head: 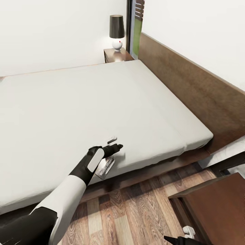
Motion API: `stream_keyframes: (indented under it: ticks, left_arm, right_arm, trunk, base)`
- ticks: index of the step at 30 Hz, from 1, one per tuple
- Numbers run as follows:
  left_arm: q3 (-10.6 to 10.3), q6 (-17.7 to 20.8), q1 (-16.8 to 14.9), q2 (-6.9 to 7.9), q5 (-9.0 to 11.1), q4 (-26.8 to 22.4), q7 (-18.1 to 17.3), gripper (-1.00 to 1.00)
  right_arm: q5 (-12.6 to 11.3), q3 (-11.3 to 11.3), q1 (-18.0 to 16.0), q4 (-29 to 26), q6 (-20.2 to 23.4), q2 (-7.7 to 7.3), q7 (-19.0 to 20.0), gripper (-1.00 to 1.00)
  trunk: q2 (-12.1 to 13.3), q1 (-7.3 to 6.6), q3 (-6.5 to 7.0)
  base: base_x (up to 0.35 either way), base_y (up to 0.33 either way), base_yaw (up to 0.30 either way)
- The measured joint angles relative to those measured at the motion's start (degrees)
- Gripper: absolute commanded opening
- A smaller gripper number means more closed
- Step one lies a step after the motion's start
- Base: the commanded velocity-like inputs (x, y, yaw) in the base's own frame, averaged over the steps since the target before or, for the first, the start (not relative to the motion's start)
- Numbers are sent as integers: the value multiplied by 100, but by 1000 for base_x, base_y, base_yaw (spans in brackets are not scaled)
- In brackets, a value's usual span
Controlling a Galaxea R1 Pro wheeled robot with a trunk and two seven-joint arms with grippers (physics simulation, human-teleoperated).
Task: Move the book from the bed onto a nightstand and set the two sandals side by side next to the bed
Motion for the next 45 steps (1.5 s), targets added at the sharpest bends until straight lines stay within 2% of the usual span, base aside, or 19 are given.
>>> stream_keyframes:
  ticks: [26,41,45]
  left_arm:
    - [0,0,0,0,-6,0,1,100]
    - [-12,16,2,0,-7,5,27,100]
    - [-11,17,2,0,99,5,27,100]
  right_arm:
    - [0,0,0,0,0,-3,0,100]
    - [-1,7,4,8,-24,-5,-3,100]
    - [-1,6,2,9,-24,-5,0,100]
  trunk:
    - [0,-1,0]
    - [600,-330,268]
    - [761,-417,340]
  base:
    - [-3,0,0]
    - [0,0,0]
    - [0,0,0]
